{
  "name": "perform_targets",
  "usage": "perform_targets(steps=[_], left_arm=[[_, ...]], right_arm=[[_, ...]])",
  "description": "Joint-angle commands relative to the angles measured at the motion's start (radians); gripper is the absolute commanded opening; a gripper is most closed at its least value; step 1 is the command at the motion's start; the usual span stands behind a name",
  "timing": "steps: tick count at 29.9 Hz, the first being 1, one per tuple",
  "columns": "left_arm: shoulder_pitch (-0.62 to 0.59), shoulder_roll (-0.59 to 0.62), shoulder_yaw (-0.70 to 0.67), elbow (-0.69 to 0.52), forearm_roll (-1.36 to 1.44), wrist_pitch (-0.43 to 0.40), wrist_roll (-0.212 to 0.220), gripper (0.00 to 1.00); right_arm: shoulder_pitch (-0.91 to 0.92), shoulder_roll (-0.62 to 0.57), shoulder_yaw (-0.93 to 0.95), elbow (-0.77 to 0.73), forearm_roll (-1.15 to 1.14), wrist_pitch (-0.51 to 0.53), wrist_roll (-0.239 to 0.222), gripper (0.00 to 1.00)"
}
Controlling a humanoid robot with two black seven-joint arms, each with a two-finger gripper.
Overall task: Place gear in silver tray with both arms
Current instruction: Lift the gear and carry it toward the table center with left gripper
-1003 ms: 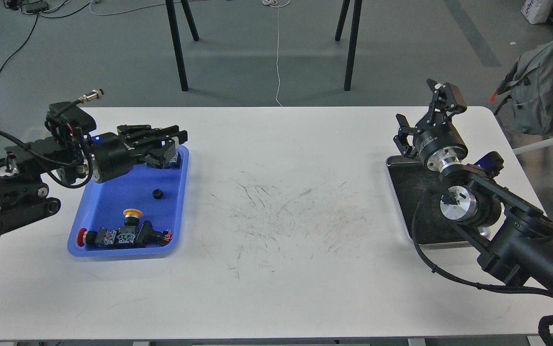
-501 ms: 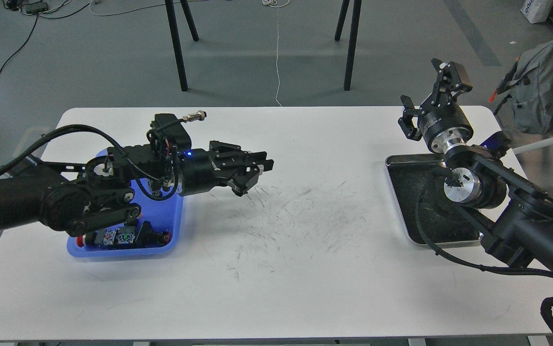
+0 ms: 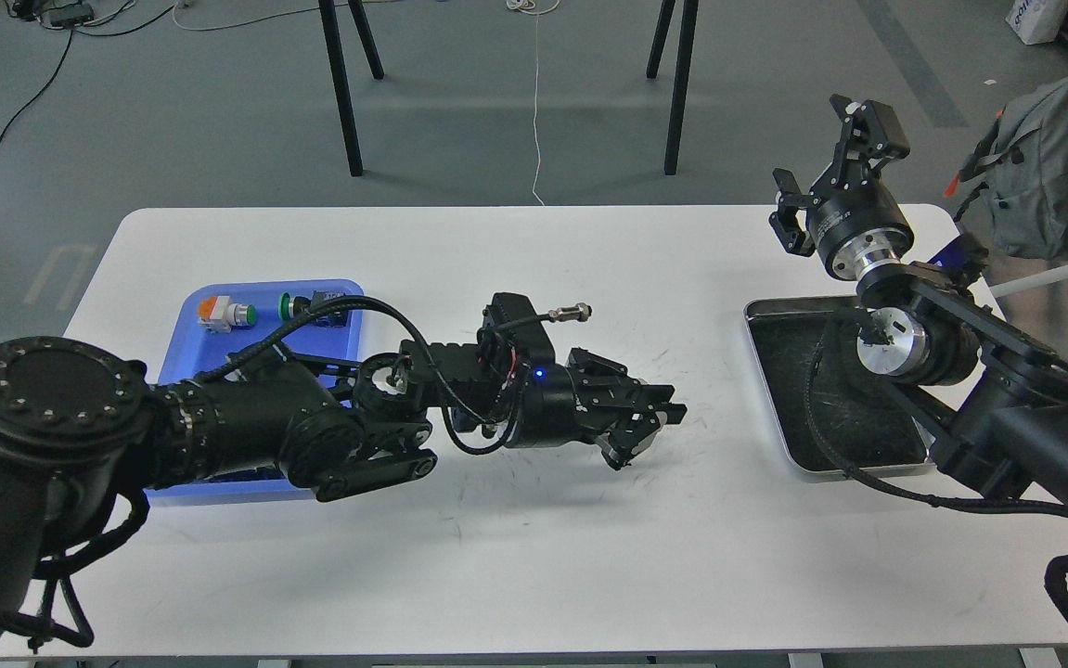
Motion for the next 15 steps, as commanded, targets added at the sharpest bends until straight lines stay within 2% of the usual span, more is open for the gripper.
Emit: perform_targets(steps=[1, 15], left_arm=[[0.026, -0.003, 0.0, 0.029, 0.0, 0.002, 0.0, 0.09], [0.072, -0.003, 0.0, 0.04, 0.001, 0.012, 0.0, 0.1]], right_arm=[[0.01, 0.004, -0.002, -0.01, 0.0, 0.0, 0.0, 0.99], [0.029, 0.011, -0.037, -0.031, 0.002, 0.0, 0.0, 0.99]])
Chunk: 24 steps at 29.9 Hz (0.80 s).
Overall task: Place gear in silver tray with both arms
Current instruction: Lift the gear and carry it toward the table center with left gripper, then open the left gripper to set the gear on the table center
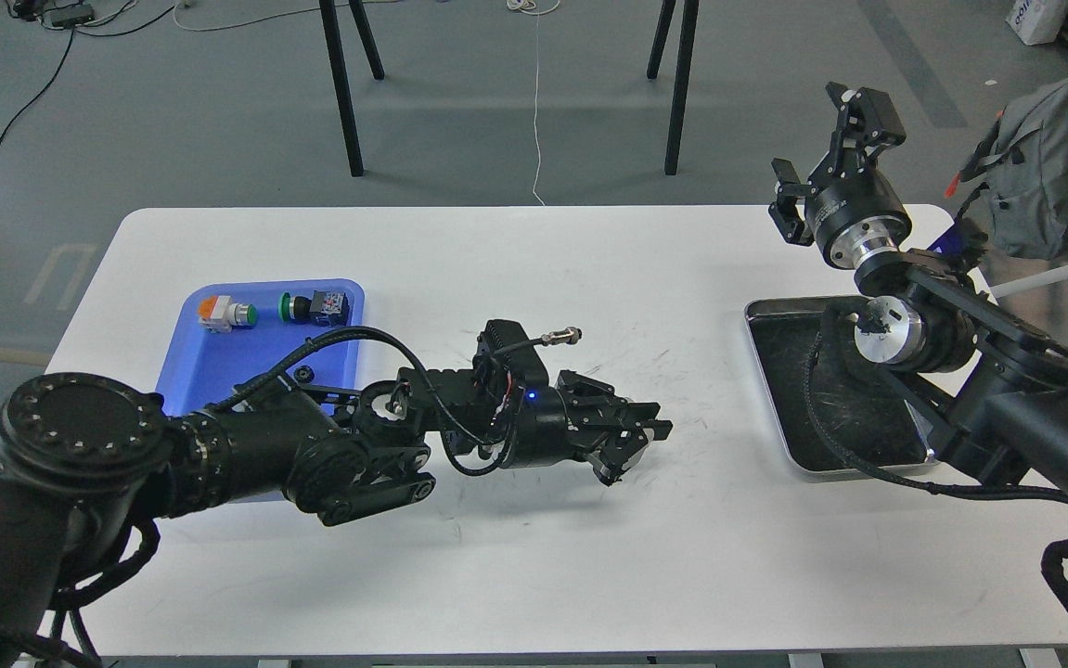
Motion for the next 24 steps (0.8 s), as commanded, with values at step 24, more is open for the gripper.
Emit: perform_targets(steps=[24], left_arm=[[0.043, 0.0, -0.003, 0.008, 0.001, 0.006, 0.0, 0.27]], right_arm=[[0.015, 0.012, -0.044, -0.015, -0.002, -0.001, 0.0, 0.99]])
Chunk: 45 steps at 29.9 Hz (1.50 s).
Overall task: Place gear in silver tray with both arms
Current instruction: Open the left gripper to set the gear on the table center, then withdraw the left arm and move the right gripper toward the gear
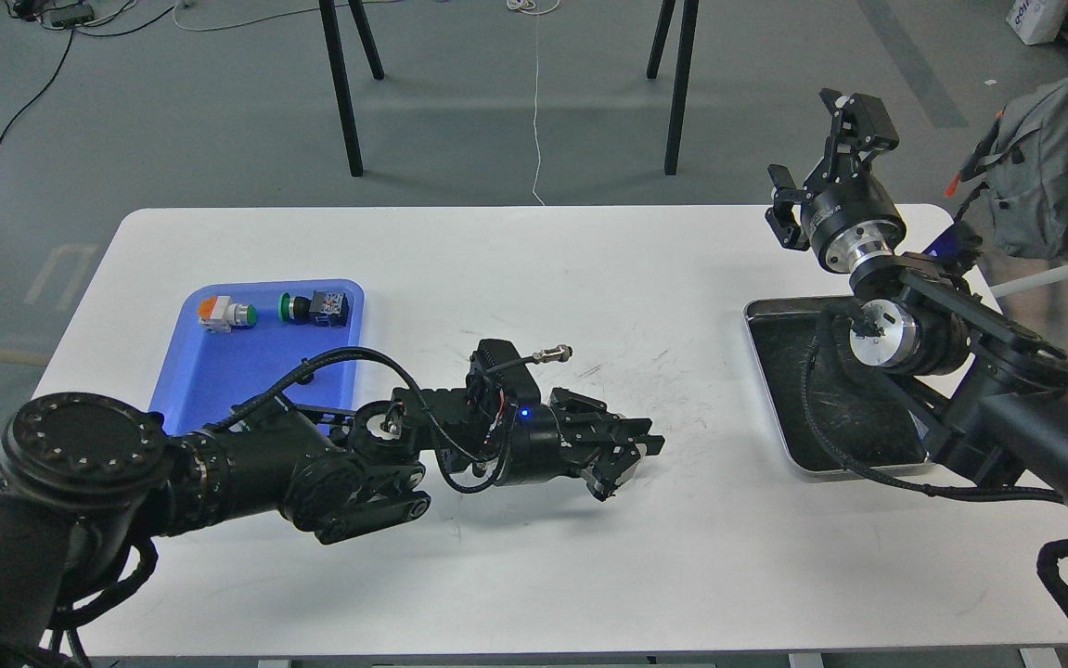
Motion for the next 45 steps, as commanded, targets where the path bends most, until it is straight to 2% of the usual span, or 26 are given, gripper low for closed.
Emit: perform_targets(steps=[1, 3, 13, 18, 24, 27, 32, 38, 45], left_arm=[[0.001, 0.0, -0.003, -0.001, -0.002, -0.002, 0.0, 0.32], [0.001, 0.0, -0.009, -0.001, -0.005, -0.002, 0.0, 0.39], [0.007, 0.0, -0.018, -0.009, -0.021, 0.0, 0.0, 0.56], [-0.001, 0.0, -0.116, -0.016, -0.064, 0.002, 0.0, 0.67], [-0.007, 0.0, -0.296, -0.055, -0.152, -0.003, 0.0, 0.77], [-0.01, 0.092, -0.394, -0.092, -0.247, -0.011, 0.0, 0.87], [-0.013, 0.218, -0.5, -0.101, -0.387, -0.021, 0.0, 0.99], [-0.019, 0.354, -0.629, -0.113, -0.651, -0.133, 0.0, 0.99], [-0.019, 0.48, -0.646, -0.116, -0.873, -0.23, 0.0, 1.0]], right_arm=[[0.003, 0.0, -0.007, -0.006, 0.001, -0.001, 0.0, 0.99], [0.003, 0.002, -0.007, -0.006, 0.002, -0.003, 0.0, 0.99], [0.003, 0.0, -0.009, -0.008, 0.0, -0.015, 0.0, 0.99], [0.003, -0.015, -0.036, -0.002, 0.006, -0.011, -0.005, 0.99], [0.006, -0.084, -0.084, 0.043, 0.012, 0.051, -0.072, 0.99], [0.006, -0.131, -0.108, 0.077, 0.009, 0.098, -0.106, 0.99], [0.039, -0.19, -0.234, 0.139, -0.009, 0.16, -0.101, 0.99], [0.151, -0.254, -0.452, 0.199, -0.086, 0.169, -0.094, 0.99], [0.256, -0.32, -0.596, 0.298, -0.311, 0.172, -0.094, 0.99]])
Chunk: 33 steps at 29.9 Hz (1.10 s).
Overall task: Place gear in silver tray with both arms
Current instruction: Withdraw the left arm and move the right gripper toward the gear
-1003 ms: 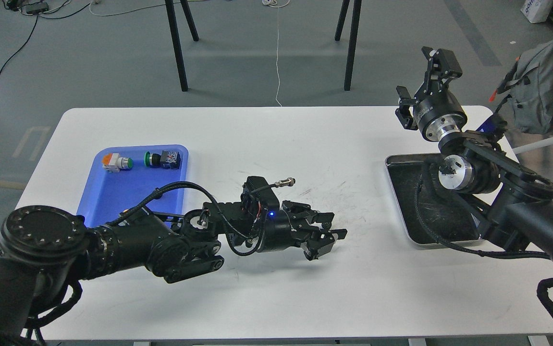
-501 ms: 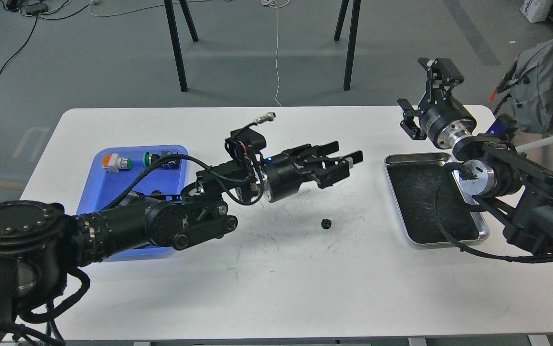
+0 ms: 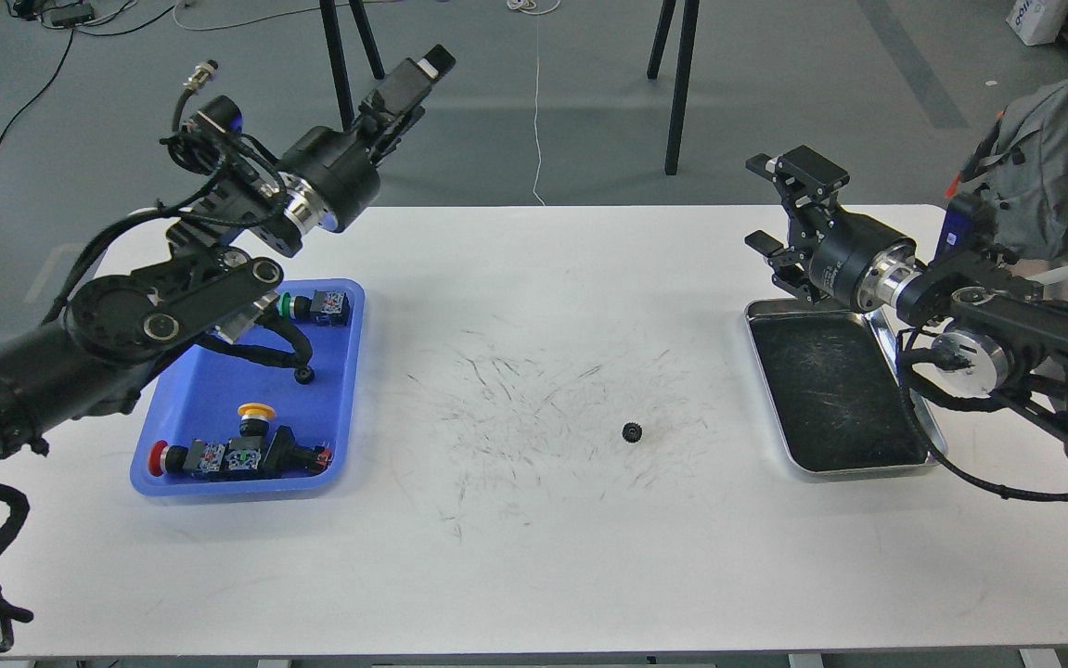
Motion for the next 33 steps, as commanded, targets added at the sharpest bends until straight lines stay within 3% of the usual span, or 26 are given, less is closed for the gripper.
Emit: perform_targets(steps=[1, 4, 17, 29, 33], left_arm=[[0.001, 0.062, -0.002, 0.001, -0.128, -0.039, 0.0, 1.0], [0.002, 0.098, -0.004, 0.001, -0.192, -0.067, 0.0, 1.0], [0.034, 0.207, -0.002, -0.002, -0.382, -0.367, 0.0, 1.0], [0.093, 0.165, -0.001, 0.003, -0.608, -0.463, 0.0, 1.0], [0.091, 0.128, -0.001, 0.017, -0.608, -0.444, 0.0, 1.0]], right_arm=[[0.069, -0.011, -0.116, 0.027, -0.097, 0.003, 0.001, 0.99], [0.127, -0.002, -0.211, 0.041, -0.132, 0.005, 0.001, 0.99], [0.328, 0.141, -0.546, 0.085, -0.42, -0.001, 0.017, 0.97], [0.469, 0.345, -0.765, 0.071, -0.602, -0.047, 0.024, 0.96], [0.491, 0.392, -0.822, 0.071, -0.611, -0.046, 0.076, 0.95]])
